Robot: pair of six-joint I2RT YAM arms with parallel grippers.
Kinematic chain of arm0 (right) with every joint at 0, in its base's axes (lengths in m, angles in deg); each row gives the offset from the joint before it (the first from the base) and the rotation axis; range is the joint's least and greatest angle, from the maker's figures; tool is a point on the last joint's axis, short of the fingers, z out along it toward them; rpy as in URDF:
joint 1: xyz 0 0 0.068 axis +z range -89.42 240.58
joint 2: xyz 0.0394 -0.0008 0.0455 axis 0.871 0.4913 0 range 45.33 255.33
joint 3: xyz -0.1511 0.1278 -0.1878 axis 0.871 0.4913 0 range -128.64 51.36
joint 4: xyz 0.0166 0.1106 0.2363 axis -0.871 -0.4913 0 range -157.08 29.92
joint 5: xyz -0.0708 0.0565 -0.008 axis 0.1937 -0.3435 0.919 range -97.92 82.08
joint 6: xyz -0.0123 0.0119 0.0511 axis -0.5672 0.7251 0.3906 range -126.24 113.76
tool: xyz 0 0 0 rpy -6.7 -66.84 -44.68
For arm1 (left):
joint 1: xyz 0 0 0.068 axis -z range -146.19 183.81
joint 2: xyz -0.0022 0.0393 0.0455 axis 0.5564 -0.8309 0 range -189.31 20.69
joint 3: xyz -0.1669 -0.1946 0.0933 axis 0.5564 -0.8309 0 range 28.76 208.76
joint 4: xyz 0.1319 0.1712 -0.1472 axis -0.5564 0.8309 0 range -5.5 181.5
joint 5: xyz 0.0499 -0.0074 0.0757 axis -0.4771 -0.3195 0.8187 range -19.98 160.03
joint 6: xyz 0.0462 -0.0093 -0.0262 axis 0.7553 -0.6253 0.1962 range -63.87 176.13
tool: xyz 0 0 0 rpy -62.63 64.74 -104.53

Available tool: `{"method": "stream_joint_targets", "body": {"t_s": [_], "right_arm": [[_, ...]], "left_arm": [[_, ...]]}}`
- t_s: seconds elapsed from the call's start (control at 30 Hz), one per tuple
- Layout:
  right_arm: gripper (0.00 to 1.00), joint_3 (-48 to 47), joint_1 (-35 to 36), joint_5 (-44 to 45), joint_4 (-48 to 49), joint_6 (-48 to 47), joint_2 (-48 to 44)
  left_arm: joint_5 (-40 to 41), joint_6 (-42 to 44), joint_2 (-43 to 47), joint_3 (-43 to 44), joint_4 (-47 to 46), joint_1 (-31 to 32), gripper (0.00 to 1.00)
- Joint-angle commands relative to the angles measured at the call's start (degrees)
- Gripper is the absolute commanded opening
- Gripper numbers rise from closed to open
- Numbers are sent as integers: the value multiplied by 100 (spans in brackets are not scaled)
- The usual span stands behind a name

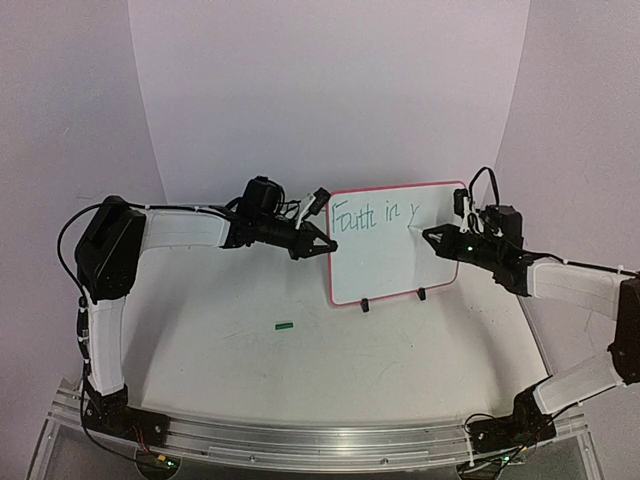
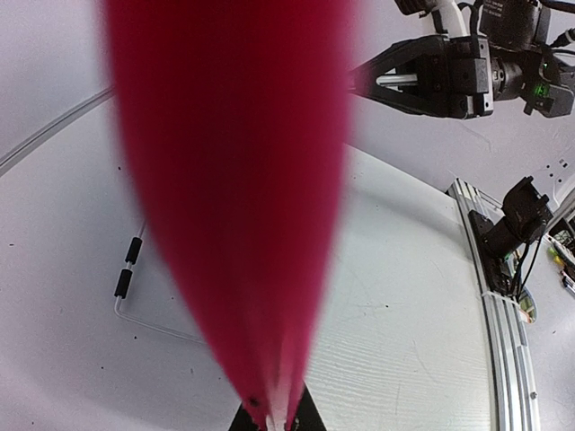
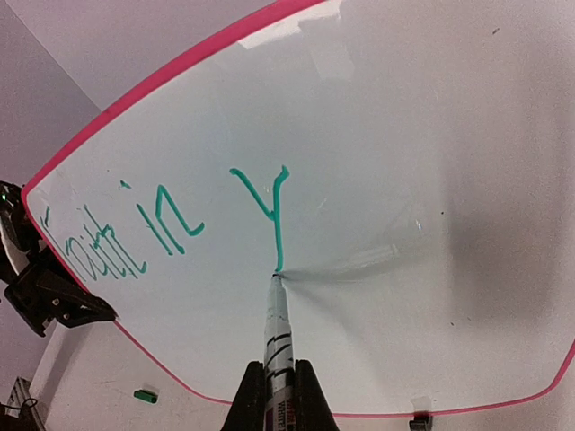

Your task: Write a sentence on the whiteboard

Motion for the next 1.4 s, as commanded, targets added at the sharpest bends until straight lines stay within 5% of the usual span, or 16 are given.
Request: {"method": "stream_joint_targets", "body": {"t_s": [0.0,1.37], "right_arm": [[0,-63,29,36,16,30,-564],[0,-651,-411,-67,168,-91,11]], "left_arm": [[4,137,-259,-89,1301,236,0],[4,137,-277,-98,1302,243,0]]}}
